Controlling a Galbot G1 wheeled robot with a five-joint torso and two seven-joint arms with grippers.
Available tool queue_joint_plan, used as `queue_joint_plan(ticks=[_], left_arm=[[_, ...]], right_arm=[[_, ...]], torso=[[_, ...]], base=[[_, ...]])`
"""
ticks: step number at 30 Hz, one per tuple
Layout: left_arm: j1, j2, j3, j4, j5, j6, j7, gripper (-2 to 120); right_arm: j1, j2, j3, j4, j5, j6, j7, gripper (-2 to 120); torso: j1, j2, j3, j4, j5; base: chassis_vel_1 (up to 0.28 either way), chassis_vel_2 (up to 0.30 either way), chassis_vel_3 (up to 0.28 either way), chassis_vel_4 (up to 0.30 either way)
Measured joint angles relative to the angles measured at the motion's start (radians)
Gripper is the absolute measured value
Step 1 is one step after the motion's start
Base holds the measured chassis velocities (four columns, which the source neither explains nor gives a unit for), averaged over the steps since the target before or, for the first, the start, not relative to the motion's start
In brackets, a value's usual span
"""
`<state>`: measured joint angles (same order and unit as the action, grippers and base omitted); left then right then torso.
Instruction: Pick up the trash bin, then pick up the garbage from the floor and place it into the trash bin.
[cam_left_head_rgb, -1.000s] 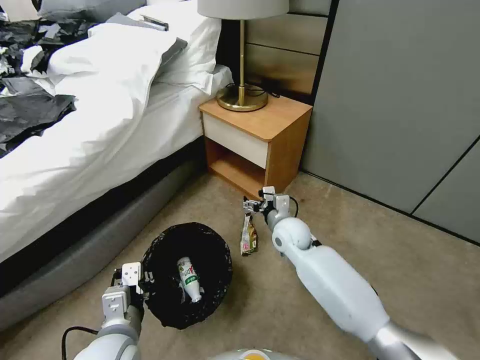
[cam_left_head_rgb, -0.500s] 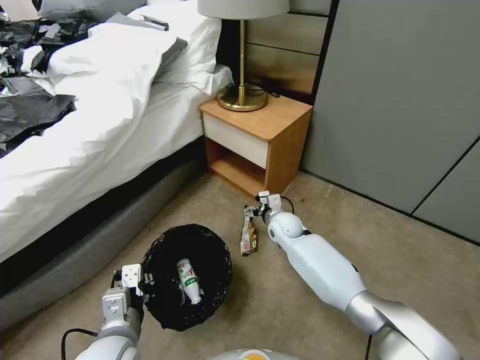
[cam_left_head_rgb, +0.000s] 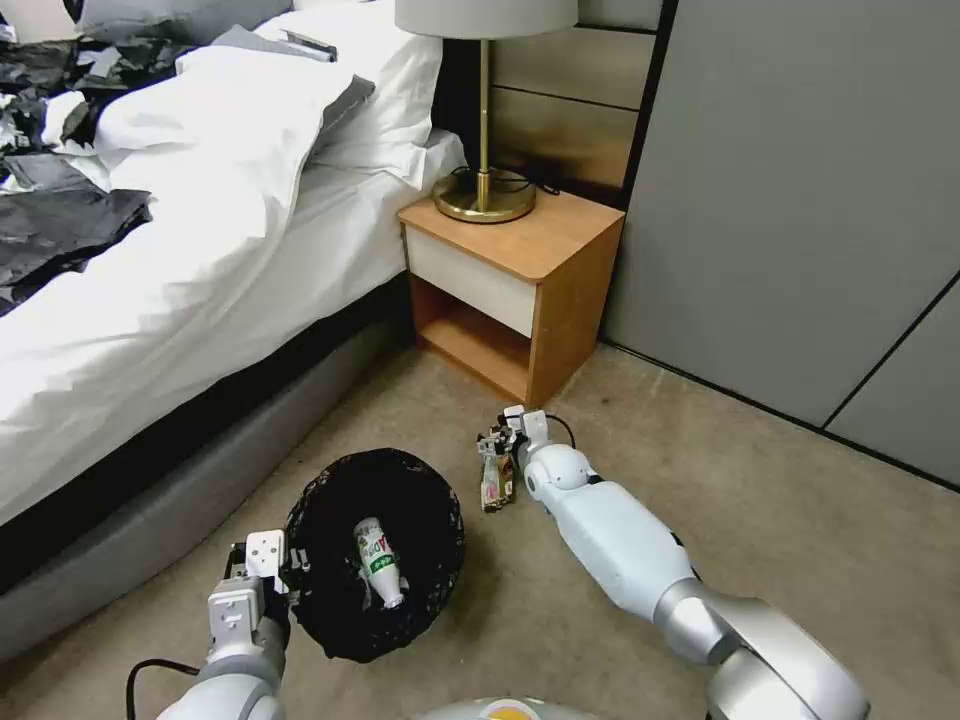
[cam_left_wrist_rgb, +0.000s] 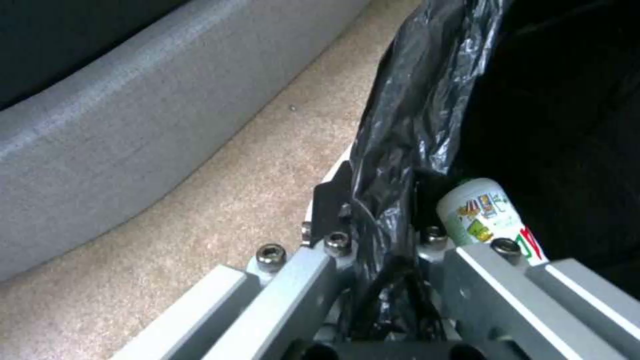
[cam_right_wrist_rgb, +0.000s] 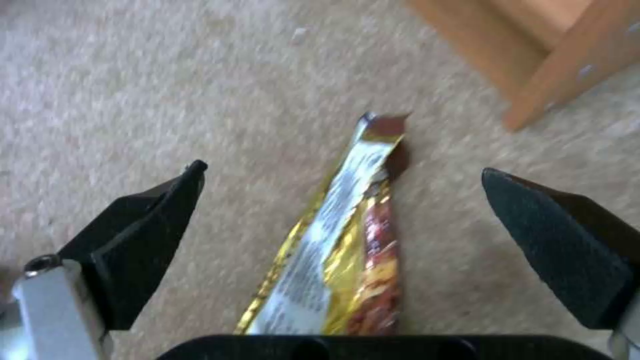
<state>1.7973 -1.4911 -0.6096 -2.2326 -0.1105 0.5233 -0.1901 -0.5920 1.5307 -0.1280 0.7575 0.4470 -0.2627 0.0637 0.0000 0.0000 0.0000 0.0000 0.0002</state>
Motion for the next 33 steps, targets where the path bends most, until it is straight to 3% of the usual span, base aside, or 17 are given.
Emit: queue_joint_plan(ticks=[13, 20, 33], left_arm=[[0.016, -0.005, 0.0, 0.0, 0.012, -0.003, 0.0, 0], [0.012, -0.002, 0.01, 0.009, 0.016, -0.004, 0.0, 0], [0.002, 0.011, 0.012, 0.03, 0.013, 0.001, -0.001, 0]], right_arm=[[-0.015, 0.042, 0.029, -0.098, -0.058, 0.083, -0.033, 100], [-0.034, 0.067, 0.048, -0.131, -0.199, 0.158, -0.001, 100], [-0.051, 0.078, 0.055, -0.133, -0.296, 0.176, 0.034, 100]], torso=[[0.0, 0.0, 0.0, 0.0, -0.0001], [0.0, 0.0, 0.0, 0.0001, 0.0002], [0.0, 0.0, 0.0, 0.0001, 0.0002]], base=[[0.0, 0.0, 0.0, 0.0], [0.0, 0.0, 0.0, 0.0], [0.0, 0.0, 0.0, 0.0]])
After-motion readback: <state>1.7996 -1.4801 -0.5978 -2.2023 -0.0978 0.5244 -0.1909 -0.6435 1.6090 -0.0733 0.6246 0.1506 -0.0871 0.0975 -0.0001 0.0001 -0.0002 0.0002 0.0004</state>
